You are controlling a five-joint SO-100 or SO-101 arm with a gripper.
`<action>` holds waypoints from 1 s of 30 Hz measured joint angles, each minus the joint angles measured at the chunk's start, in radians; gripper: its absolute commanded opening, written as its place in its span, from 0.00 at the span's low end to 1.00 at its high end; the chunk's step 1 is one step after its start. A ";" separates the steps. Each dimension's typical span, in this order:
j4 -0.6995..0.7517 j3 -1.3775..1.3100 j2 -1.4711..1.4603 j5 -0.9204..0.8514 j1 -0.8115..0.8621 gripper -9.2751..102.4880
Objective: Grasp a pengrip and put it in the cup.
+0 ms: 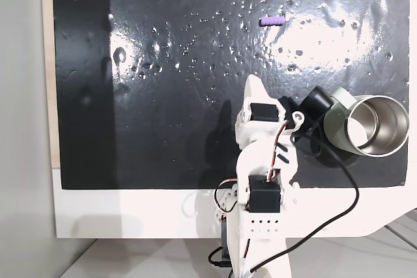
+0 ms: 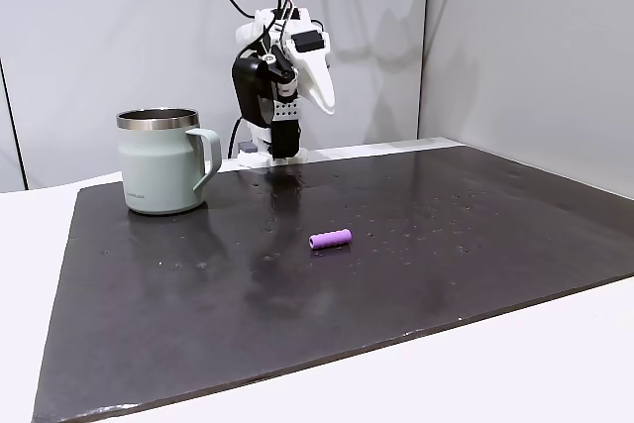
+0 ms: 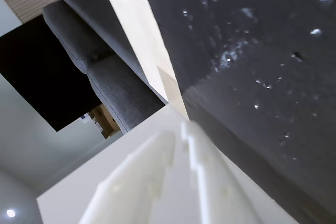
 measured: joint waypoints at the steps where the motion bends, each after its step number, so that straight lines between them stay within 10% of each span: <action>1: 0.012 -0.054 -0.048 0.003 0.006 0.09; 30: 0.782 -1.399 -1.278 -0.046 -0.008 0.37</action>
